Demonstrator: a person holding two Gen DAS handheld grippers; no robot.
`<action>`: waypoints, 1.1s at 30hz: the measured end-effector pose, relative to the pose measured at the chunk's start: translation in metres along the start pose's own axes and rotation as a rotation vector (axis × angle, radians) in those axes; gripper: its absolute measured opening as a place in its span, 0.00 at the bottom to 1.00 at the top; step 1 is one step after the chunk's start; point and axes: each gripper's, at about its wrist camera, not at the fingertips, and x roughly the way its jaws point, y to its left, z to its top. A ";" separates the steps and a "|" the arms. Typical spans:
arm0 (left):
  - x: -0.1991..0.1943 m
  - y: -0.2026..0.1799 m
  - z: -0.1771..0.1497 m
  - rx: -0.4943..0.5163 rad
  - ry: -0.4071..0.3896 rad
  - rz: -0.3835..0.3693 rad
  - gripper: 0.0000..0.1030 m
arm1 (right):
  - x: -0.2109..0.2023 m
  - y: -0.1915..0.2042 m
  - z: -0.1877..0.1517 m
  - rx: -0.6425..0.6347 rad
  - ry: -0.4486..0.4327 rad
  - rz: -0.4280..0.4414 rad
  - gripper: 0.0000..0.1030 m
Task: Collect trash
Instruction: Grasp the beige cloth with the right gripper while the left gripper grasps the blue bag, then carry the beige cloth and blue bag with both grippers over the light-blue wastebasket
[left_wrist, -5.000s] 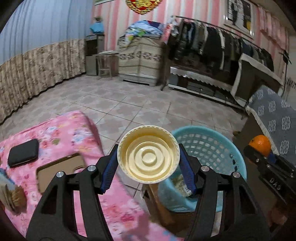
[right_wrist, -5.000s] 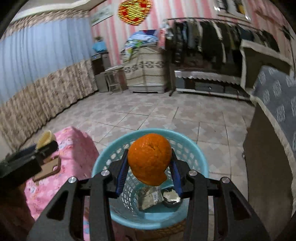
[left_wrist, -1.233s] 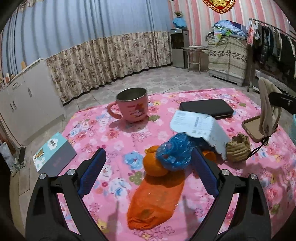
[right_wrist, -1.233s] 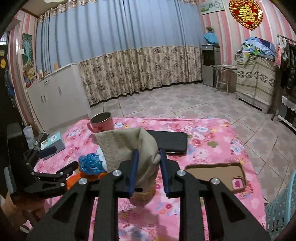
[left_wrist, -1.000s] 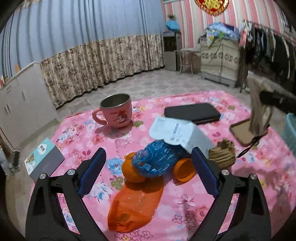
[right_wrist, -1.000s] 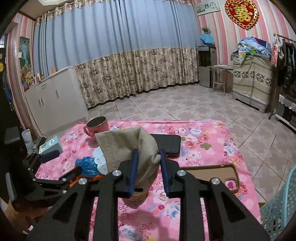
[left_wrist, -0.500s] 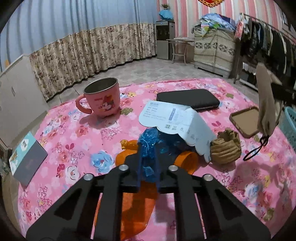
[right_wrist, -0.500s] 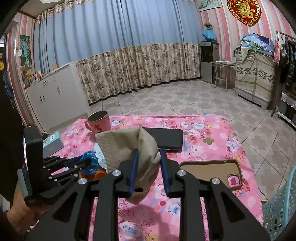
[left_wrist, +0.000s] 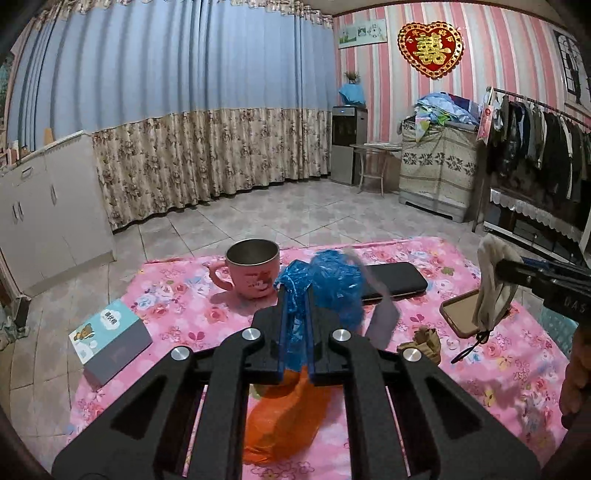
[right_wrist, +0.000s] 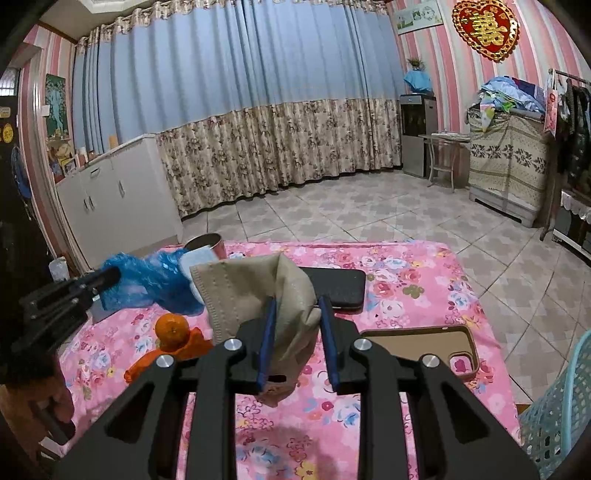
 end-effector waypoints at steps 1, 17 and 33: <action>0.000 0.002 -0.001 -0.006 0.004 -0.002 0.06 | 0.001 0.001 -0.001 -0.003 0.002 0.001 0.23; -0.003 0.006 -0.002 -0.039 0.004 -0.014 0.06 | 0.001 0.006 -0.003 -0.009 0.000 -0.003 0.23; -0.004 0.005 -0.001 -0.046 0.000 -0.018 0.06 | -0.004 0.003 0.001 -0.005 -0.007 -0.014 0.23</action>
